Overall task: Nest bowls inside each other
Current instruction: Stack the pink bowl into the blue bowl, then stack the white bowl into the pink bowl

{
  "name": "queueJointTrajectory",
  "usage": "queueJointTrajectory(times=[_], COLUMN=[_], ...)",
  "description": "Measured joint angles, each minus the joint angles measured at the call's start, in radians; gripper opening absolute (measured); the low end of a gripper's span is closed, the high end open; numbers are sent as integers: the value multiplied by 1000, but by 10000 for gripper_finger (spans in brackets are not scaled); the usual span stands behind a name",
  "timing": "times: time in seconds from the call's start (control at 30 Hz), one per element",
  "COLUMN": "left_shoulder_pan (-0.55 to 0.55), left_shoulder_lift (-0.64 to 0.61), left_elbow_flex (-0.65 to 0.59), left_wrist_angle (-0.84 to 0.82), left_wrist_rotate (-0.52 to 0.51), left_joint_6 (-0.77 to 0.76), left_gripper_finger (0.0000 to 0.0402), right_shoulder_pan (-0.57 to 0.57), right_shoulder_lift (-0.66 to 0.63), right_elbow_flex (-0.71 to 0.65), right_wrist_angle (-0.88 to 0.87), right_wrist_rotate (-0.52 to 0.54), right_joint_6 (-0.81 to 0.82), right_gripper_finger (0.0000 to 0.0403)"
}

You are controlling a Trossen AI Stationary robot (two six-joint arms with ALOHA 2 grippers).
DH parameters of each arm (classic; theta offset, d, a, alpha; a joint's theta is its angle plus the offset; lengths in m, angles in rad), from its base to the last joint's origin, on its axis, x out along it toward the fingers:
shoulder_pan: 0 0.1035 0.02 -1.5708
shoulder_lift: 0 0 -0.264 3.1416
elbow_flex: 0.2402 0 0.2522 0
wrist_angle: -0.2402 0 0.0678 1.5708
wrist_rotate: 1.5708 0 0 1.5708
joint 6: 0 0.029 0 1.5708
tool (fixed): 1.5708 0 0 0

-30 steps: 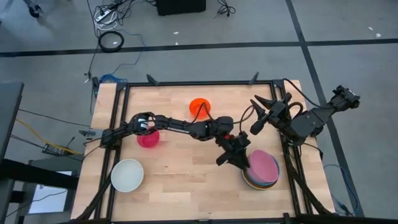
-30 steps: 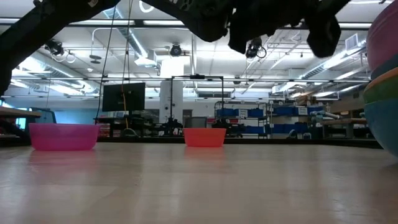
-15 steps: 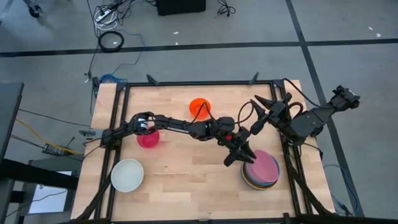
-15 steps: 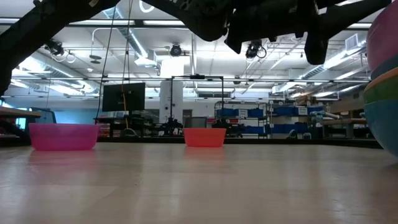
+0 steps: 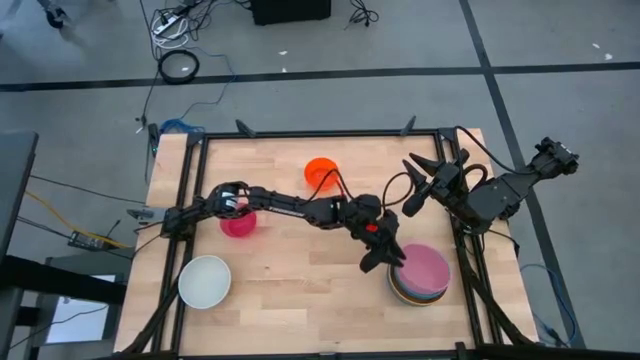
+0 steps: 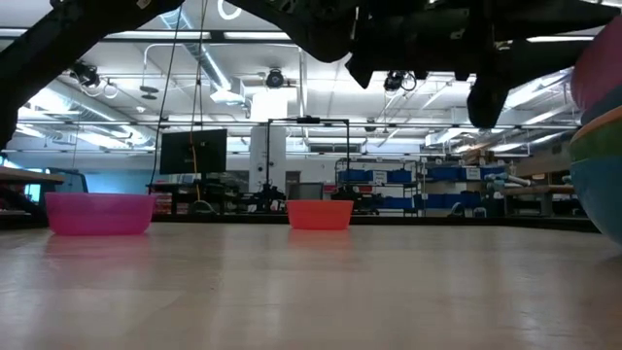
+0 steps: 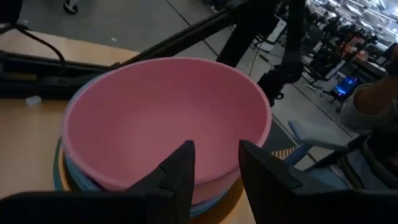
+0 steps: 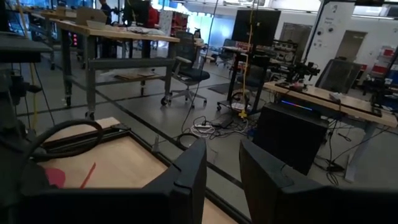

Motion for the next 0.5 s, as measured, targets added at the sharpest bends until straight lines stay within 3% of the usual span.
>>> queueJointTrajectory(times=[0.27, 0.5], left_shoulder_pan=[0, 3], left_shoulder_lift=[0, -4], left_elbow_flex=[0, 0], left_wrist_angle=[26, 107], left_wrist_rotate=[5, 76], left_joint_6=[-30, -84], left_gripper_finger=[133, 133], right_shoulder_pan=[0, 0], right_shoulder_lift=[0, 0], right_elbow_flex=[0, 0], right_wrist_angle=[0, 0], right_wrist_rotate=[0, 0], right_joint_6=[1, 0], right_gripper_finger=[84, 84])
